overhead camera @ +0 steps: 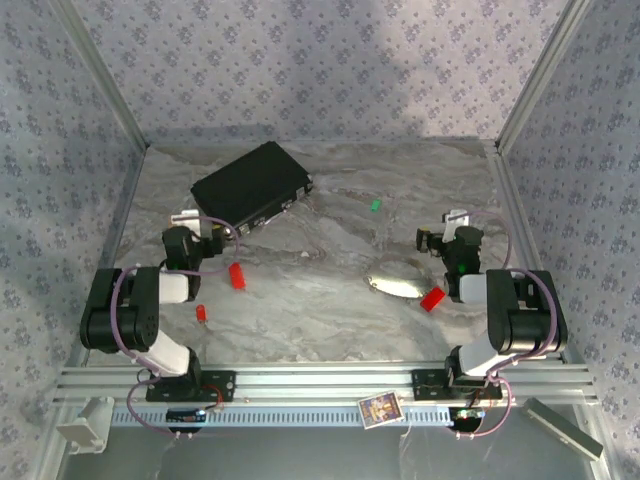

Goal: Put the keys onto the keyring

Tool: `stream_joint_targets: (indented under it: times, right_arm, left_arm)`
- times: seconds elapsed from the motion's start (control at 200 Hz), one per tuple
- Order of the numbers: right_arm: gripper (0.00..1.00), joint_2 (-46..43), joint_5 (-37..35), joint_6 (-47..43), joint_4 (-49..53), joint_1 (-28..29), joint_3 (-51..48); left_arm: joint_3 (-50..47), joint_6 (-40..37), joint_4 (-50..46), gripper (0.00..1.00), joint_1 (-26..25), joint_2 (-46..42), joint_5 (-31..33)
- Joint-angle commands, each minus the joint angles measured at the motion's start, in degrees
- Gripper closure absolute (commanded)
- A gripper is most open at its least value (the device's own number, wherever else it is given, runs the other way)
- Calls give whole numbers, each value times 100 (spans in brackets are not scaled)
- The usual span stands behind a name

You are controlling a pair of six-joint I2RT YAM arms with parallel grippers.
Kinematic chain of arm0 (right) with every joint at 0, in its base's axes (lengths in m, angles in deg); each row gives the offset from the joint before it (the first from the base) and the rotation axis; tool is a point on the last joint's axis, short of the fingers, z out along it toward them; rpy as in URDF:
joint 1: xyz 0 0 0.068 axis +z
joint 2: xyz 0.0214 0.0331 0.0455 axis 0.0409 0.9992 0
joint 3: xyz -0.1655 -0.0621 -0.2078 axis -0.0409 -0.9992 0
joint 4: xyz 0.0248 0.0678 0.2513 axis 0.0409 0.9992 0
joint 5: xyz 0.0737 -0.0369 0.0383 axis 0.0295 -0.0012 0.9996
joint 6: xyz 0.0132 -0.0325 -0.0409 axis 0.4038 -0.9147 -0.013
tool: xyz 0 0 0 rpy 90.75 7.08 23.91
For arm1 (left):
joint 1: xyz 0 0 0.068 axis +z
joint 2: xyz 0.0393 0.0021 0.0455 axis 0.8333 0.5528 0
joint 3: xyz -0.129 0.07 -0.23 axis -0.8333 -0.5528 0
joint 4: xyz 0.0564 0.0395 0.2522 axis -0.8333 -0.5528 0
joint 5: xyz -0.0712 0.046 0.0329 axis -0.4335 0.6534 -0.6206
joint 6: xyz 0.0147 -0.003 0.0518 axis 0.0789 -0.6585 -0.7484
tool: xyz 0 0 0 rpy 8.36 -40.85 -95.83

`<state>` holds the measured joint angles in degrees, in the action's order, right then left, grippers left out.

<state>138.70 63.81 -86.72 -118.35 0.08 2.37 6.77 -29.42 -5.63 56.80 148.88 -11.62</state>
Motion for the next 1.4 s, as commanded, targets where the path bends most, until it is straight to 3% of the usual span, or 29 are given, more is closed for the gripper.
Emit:
stream_joint_targets:
  times: [0.0,0.889,1.139,1.394]
  right_arm:
    - [1,45,-17,37,-10,15,115]
    - [1,10,123,80,-51,-59,83]
    - [2,-1150,15,197,1773,-48,479]
    - [8,-2094,270,704,2724,253,543]
  left_arm:
    - [103,71,39,0,-20,-28,-82]
    - [83,97,64,0,30,-55,-196]
    - [517,148,-1553,0,28,-1238,6]
    - [762,782,-2516,0,31,-2275,-187]
